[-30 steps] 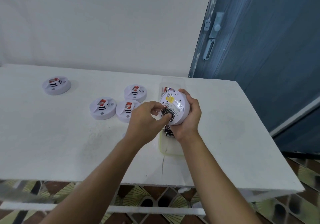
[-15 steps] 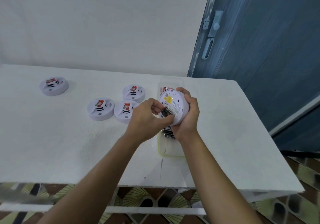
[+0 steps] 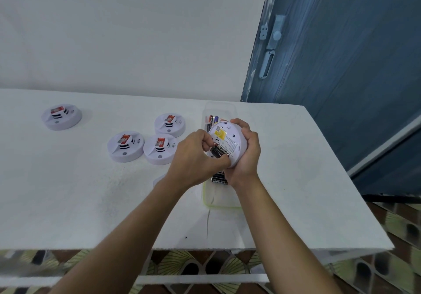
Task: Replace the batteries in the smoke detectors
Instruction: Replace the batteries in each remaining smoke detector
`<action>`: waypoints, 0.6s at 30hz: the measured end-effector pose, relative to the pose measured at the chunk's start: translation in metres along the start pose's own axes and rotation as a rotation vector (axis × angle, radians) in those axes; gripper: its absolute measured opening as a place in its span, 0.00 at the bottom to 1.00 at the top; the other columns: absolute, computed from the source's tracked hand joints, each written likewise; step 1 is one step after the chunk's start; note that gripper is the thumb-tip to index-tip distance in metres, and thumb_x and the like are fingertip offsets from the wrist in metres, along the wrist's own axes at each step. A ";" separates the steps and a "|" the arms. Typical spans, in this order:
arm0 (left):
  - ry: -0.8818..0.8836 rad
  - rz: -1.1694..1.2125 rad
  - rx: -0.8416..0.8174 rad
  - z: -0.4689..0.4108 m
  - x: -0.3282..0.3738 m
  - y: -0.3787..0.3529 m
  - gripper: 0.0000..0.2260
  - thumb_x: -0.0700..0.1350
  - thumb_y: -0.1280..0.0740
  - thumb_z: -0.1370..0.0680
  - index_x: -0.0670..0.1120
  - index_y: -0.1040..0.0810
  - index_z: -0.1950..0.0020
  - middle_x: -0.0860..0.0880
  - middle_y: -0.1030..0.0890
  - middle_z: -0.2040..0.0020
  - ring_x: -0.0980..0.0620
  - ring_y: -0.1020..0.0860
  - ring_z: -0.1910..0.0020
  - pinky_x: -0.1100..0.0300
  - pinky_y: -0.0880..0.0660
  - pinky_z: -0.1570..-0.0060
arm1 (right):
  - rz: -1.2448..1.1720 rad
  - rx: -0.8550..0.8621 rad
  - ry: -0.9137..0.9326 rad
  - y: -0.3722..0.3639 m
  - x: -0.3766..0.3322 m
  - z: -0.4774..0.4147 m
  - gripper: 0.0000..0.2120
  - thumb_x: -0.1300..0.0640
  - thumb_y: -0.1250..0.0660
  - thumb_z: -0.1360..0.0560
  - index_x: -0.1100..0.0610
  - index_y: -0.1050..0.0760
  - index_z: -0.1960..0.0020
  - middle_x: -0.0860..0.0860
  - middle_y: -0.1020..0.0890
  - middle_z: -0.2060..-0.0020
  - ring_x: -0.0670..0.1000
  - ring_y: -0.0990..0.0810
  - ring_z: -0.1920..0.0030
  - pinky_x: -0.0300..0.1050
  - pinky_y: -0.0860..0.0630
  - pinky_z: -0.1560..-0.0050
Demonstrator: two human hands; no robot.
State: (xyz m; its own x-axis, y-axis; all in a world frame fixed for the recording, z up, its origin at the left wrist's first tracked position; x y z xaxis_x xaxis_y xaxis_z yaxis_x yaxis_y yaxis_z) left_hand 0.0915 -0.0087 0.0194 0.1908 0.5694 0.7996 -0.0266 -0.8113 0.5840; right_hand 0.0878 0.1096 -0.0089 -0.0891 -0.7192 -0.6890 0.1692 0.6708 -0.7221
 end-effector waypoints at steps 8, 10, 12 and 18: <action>-0.008 0.013 0.045 0.001 0.010 0.002 0.24 0.51 0.23 0.36 0.50 0.22 0.42 0.56 0.20 0.47 0.60 0.20 0.54 0.65 0.22 0.54 | 0.037 0.002 0.065 0.003 -0.011 -0.005 0.11 0.52 0.40 0.30 0.52 0.20 0.55 0.54 0.16 0.51 0.59 0.19 0.50 0.51 0.24 0.53; 0.016 -0.015 0.029 0.000 0.012 0.001 0.27 0.52 0.24 0.35 0.49 0.21 0.38 0.55 0.17 0.46 0.59 0.19 0.52 0.63 0.22 0.50 | 0.055 0.017 0.082 0.004 -0.012 -0.006 0.11 0.53 0.40 0.30 0.52 0.20 0.55 0.54 0.15 0.51 0.58 0.19 0.51 0.51 0.24 0.53; 0.036 -0.034 0.004 0.000 0.011 0.001 0.28 0.52 0.25 0.35 0.48 0.21 0.35 0.52 0.16 0.46 0.58 0.19 0.49 0.61 0.22 0.47 | 0.075 0.041 0.091 0.006 -0.011 -0.006 0.11 0.53 0.40 0.30 0.53 0.20 0.55 0.55 0.16 0.50 0.59 0.19 0.51 0.50 0.23 0.55; -0.022 -0.117 -0.037 0.005 0.020 0.003 0.28 0.56 0.33 0.39 0.45 0.17 0.43 0.48 0.14 0.57 0.52 0.18 0.54 0.56 0.22 0.52 | 0.130 0.083 0.094 0.012 -0.005 -0.006 0.11 0.53 0.39 0.30 0.51 0.18 0.58 0.55 0.16 0.53 0.60 0.19 0.52 0.48 0.22 0.58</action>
State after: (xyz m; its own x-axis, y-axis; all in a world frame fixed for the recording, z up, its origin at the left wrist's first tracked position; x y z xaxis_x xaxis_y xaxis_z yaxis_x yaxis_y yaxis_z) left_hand 0.1003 -0.0005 0.0362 0.2159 0.6564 0.7229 -0.0388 -0.7340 0.6781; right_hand 0.0848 0.1223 -0.0146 -0.1523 -0.6045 -0.7819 0.2658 0.7369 -0.6215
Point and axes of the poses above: each hand's wrist, its own z-axis away from the middle knuckle, its own y-axis out of the back of the hand, x = y × z, the point moved 7 cm from there along -z, towards the middle knuckle
